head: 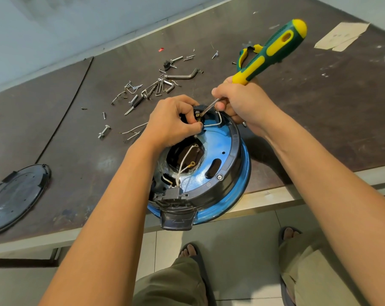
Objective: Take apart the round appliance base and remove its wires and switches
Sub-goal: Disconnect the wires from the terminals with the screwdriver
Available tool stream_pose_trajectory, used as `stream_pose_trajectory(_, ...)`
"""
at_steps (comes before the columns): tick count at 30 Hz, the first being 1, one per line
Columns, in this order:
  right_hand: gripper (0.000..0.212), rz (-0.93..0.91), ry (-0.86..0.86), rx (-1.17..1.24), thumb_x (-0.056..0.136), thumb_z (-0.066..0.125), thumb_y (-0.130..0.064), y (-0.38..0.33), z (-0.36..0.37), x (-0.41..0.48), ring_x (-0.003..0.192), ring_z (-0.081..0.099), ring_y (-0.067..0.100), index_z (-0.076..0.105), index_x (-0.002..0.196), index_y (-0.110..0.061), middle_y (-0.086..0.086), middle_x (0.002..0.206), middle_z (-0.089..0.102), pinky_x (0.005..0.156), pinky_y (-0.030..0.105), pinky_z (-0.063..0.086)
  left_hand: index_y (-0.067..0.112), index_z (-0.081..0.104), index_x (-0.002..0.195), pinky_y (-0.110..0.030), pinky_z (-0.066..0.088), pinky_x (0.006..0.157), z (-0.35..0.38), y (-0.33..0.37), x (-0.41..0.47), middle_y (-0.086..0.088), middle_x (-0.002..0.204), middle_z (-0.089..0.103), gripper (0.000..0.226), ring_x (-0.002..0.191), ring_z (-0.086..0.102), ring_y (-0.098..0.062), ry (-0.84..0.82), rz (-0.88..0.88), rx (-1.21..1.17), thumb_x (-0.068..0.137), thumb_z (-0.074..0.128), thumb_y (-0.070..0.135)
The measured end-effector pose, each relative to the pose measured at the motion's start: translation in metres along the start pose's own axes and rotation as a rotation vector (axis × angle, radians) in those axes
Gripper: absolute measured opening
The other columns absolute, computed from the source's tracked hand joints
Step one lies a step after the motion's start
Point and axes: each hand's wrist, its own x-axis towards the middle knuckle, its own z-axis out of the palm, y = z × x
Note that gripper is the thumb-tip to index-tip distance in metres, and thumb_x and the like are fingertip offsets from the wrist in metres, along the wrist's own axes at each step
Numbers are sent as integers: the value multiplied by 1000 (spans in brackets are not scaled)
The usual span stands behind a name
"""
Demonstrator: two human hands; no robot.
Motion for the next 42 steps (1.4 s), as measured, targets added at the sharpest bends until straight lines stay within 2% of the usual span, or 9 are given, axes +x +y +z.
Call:
stream_pose_trajectory(12, 24, 37, 29, -25, 96, 58, -21, -2, 2, -1, 39, 39, 4, 49, 74, -20, -2, 64, 56, 44, 21, 32, 17, 64, 56, -48, 49, 93, 0, 1, 0, 11, 116, 63, 22, 107, 60, -14, 13, 12, 9, 74, 77, 17)
stream_pose_trajectory(16, 28, 24, -9, -8, 97, 58, -20, -2, 0, -2, 39, 38, 5, 50, 70, -20, -1, 64, 56, 40, 18, 31, 14, 65, 58, -47, 49, 91, -1, 0, 0, 9, 118, 64, 21, 105, 60, -14, 6, 28, 13, 75, 76, 16)
stream_pose_trajectory(23, 28, 11, -16, -20, 98, 58, -20, -1, -1, 0, 39, 37, 5, 51, 71, -19, -1, 63, 56, 40, 19, 31, 13, 66, 59, -46, 50, 91, 0, -1, 1, 10, 117, 64, 20, 104, 60, -13, 4, 34, 8, 75, 77, 16)
stream_pose_trajectory(25, 30, -33, -34, -47, 99, 57, -19, 0, -2, 0, 38, 38, 4, 50, 70, -19, 0, 62, 56, 41, 18, 31, 16, 66, 58, -46, 50, 90, 0, 0, 1, 13, 114, 63, 20, 103, 60, -11, 12, 30, 6, 75, 77, 17)
stream_pose_trajectory(28, 32, -194, -59, -114, 99, 58, -15, 5, -7, -3, 40, 44, 2, 50, 69, -18, 3, 62, 58, 44, 15, 36, 20, 67, 57, -47, 51, 89, 0, -1, 1, 17, 110, 62, 21, 101, 60, -8, 16, 25, 6, 74, 78, 18)
stream_pose_trajectory(32, 31, -395, -61, -230, 98, 60, -16, 16, -12, -4, 56, 53, 3, 54, 68, -13, 1, 62, 62, 63, 21, 41, 21, 67, 58, -47, 52, 88, 0, -3, 1, 16, 111, 63, 20, 100, 61, -8, 19, 25, -1, 75, 78, 19)
stream_pose_trajectory(36, 29, -451, -92, -251, 99, 60, -16, 20, -14, -1, 57, 55, 2, 57, 70, -10, 0, 61, 64, 61, 9, 41, 21, 67, 57, -48, 52, 89, 1, -3, 1, 16, 112, 63, 21, 101, 61, -9, 17, 22, -15, 75, 79, 19)
stream_pose_trajectory(42, 28, -467, -117, -327, 100, 60, -18, 19, -14, 3, 62, 57, 4, 58, 73, -9, 7, 67, 66, 64, 12, 42, 21, 68, 57, -46, 50, 89, 0, -3, 1, 18, 110, 62, 21, 101, 60, -7, 28, 15, -7, 74, 79, 19)
